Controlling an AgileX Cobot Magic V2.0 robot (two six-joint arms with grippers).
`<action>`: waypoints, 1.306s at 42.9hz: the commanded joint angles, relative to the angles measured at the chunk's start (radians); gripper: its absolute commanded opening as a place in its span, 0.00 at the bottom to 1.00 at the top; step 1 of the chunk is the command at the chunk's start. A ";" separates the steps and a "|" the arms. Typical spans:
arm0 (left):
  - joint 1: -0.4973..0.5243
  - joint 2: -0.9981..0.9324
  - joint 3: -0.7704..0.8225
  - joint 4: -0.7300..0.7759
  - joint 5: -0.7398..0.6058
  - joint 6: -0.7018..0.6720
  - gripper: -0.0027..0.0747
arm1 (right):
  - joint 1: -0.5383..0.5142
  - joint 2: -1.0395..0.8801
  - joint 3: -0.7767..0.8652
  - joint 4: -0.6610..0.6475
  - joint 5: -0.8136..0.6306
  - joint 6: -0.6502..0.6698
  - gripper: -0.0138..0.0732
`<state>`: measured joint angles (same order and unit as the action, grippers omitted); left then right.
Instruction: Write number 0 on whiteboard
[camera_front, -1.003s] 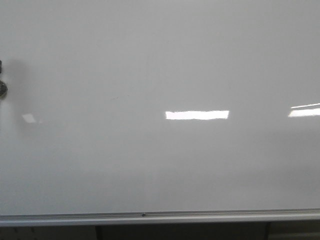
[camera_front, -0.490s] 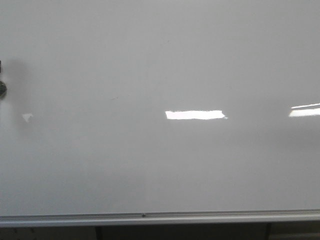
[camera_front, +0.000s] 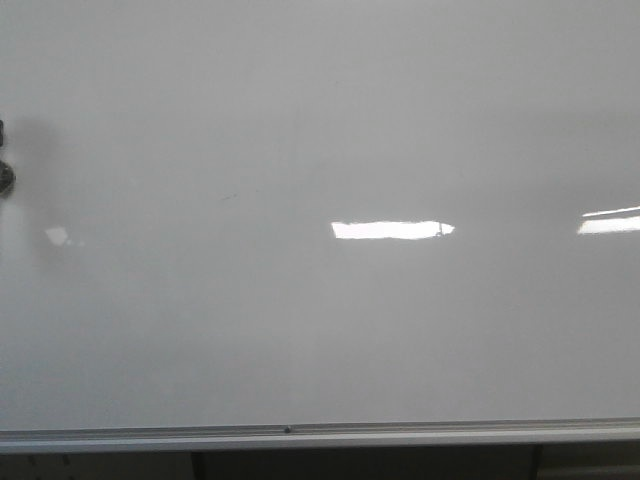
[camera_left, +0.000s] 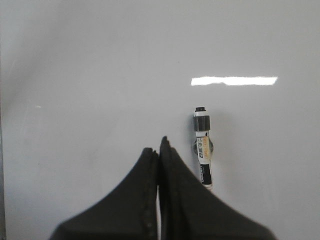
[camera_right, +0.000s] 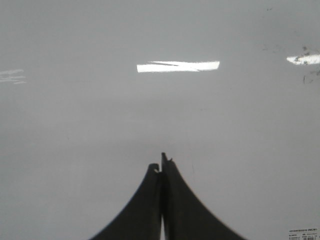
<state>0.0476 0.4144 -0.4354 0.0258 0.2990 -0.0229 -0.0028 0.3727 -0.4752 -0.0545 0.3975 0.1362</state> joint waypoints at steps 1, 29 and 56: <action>-0.001 0.017 -0.038 -0.003 -0.073 0.003 0.16 | 0.002 0.017 -0.037 -0.012 -0.070 -0.005 0.17; -0.020 0.259 -0.072 -0.062 -0.119 0.003 0.78 | 0.003 0.017 -0.036 -0.012 -0.072 -0.005 0.76; -0.169 0.990 -0.248 -0.135 -0.436 -0.003 0.78 | 0.003 0.017 -0.036 -0.012 -0.071 -0.005 0.76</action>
<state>-0.1137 1.3746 -0.6407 -0.0929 -0.0306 -0.0229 0.0000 0.3745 -0.4758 -0.0545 0.3975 0.1362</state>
